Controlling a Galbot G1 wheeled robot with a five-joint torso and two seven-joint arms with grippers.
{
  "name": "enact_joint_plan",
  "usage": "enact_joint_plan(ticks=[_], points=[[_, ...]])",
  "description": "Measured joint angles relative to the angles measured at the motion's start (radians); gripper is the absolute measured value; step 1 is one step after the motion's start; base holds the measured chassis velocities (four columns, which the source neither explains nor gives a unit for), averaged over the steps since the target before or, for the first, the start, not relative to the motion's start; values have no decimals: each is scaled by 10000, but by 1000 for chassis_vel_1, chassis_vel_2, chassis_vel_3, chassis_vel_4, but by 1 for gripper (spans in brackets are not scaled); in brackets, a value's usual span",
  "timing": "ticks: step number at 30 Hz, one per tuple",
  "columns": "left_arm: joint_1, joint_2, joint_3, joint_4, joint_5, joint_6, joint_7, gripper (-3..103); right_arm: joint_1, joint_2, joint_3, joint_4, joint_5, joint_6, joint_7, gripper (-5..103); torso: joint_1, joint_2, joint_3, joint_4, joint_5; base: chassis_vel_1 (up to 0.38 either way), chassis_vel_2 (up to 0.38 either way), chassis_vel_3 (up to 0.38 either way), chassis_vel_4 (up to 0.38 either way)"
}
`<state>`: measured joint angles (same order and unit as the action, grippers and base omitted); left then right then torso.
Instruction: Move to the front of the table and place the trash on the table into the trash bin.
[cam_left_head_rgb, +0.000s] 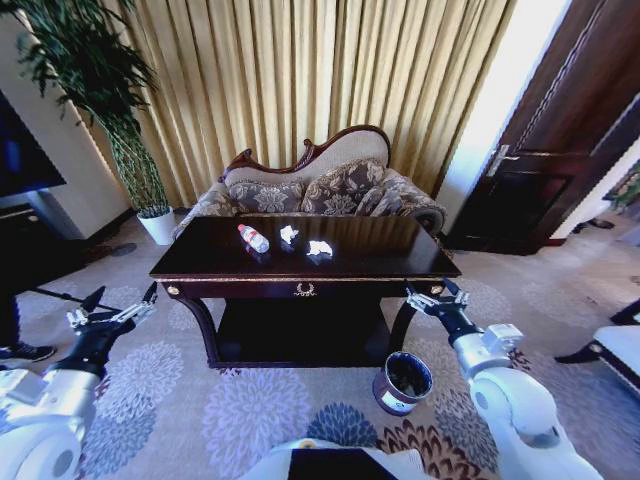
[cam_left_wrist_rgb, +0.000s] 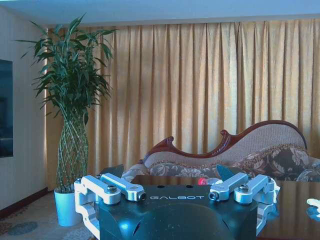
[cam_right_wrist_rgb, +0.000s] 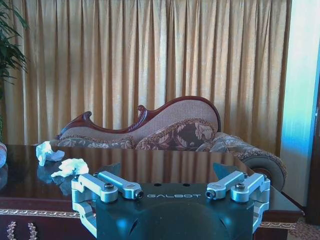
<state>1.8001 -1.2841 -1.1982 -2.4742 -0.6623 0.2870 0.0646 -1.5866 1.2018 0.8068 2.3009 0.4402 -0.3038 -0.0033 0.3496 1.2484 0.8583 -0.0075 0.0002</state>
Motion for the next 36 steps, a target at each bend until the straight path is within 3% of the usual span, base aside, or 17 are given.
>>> enact_joint_plan(ticks=[36], points=[[2, 0, 46, -47, 15, -11, 6, 100, -105, 84, 7, 87, -302, -185, -106, 100, 0, 0, 0, 0, -5, 4, 2, -3, -3]])
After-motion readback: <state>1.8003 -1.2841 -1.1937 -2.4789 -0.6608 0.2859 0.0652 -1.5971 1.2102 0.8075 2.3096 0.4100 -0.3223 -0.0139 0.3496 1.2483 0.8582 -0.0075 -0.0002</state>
